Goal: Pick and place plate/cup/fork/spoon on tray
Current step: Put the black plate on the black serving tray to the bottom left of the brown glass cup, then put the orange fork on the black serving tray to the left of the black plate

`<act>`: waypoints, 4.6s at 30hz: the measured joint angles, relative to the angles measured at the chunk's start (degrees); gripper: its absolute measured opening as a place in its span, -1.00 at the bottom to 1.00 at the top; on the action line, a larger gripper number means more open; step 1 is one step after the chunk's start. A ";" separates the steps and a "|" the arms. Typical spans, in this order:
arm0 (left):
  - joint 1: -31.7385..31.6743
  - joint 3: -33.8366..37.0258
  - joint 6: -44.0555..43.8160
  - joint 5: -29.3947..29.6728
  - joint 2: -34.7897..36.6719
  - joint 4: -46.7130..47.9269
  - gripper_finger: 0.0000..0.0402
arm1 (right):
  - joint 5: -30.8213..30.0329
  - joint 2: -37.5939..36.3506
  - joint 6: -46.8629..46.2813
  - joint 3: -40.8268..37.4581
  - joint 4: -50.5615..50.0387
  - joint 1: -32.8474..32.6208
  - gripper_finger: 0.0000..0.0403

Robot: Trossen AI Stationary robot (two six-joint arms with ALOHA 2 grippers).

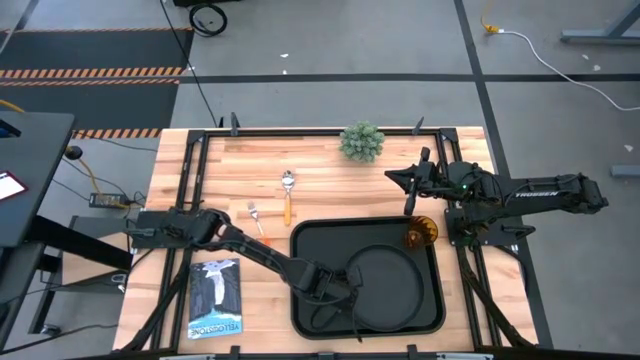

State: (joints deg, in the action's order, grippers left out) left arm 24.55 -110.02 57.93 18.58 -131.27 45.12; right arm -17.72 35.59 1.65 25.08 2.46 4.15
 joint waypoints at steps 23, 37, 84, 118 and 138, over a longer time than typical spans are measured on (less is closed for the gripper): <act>-1.85 5.47 11.75 2.63 -0.10 -15.99 -0.30 | 1.57 0.02 -0.07 0.00 0.06 0.02 -0.96; -1.76 5.44 7.74 16.51 -0.10 -18.65 -0.30 | 2.03 0.02 -0.13 0.00 0.04 0.00 -0.96; -20.10 11.79 -66.53 -21.37 16.05 22.44 -0.95 | 2.43 0.00 -1.90 0.00 0.20 -0.05 -0.96; -18.00 56.79 -132.29 -3.83 41.40 8.51 -0.50 | 2.47 1.02 1.73 0.02 0.53 -4.12 -0.96; -13.23 57.01 -157.00 3.34 39.06 7.05 -0.28 | 0.72 1.42 4.57 -3.96 2.27 -12.50 -0.96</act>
State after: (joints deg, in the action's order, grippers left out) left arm 11.31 -53.01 -99.07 21.92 -92.20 52.17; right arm -17.00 37.02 6.22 21.12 4.73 -8.35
